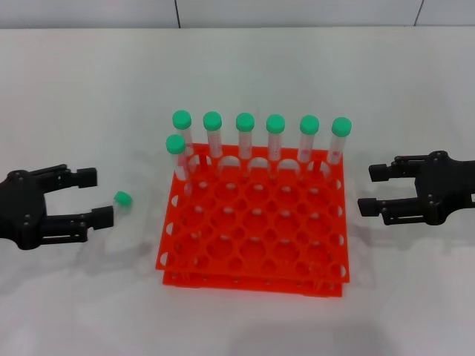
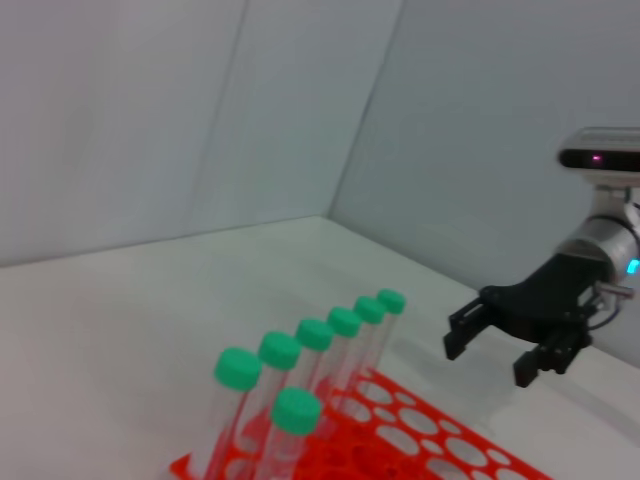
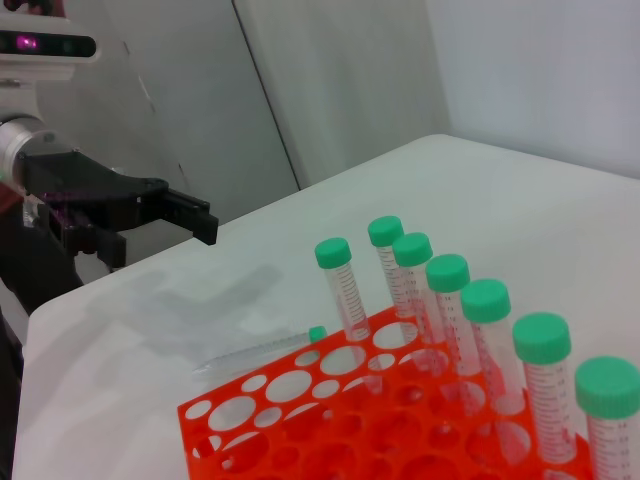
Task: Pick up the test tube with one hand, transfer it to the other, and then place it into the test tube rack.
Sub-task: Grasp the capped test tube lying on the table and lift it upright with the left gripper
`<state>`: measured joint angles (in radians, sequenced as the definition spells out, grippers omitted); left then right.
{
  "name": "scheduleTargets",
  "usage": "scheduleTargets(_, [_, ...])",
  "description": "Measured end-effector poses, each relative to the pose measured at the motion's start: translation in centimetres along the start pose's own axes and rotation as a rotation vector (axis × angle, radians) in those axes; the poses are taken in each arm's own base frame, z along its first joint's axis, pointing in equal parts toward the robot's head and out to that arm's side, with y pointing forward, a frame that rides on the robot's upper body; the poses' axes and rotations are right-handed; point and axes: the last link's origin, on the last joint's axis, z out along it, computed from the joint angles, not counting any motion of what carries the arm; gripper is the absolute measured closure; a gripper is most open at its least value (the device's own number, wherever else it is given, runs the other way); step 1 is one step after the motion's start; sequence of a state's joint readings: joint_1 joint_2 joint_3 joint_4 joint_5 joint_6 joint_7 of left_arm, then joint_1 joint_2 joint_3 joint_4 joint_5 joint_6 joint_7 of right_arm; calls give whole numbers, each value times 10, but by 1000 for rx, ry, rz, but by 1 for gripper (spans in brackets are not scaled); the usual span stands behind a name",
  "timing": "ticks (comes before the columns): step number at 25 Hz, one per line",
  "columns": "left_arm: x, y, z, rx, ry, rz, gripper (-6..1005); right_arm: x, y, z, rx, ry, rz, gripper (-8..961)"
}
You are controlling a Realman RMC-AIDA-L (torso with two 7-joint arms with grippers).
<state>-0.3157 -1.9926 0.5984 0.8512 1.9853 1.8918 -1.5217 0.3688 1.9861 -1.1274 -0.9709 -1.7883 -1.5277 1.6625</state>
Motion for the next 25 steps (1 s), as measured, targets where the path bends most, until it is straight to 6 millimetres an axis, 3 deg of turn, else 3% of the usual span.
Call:
scheduleTargets(6, [-2, -7, -18, 56, -103, -92, 148, -1, 1, 0, -5, -3, -1, 240])
scheduleTargets(12, [13, -25, -36, 175, -305, -199, 156, -2, 2, 1, -7, -10, -1, 240])
scheduleTargets(18, [33, -46, -31, 253, -552, -243, 163, -5, 1, 5, -9, -22, -2, 239])
scheduleTargets(25, [50, -57, -18, 291, -726, -226, 172, -10, 1, 9, -13, -33, -10, 238])
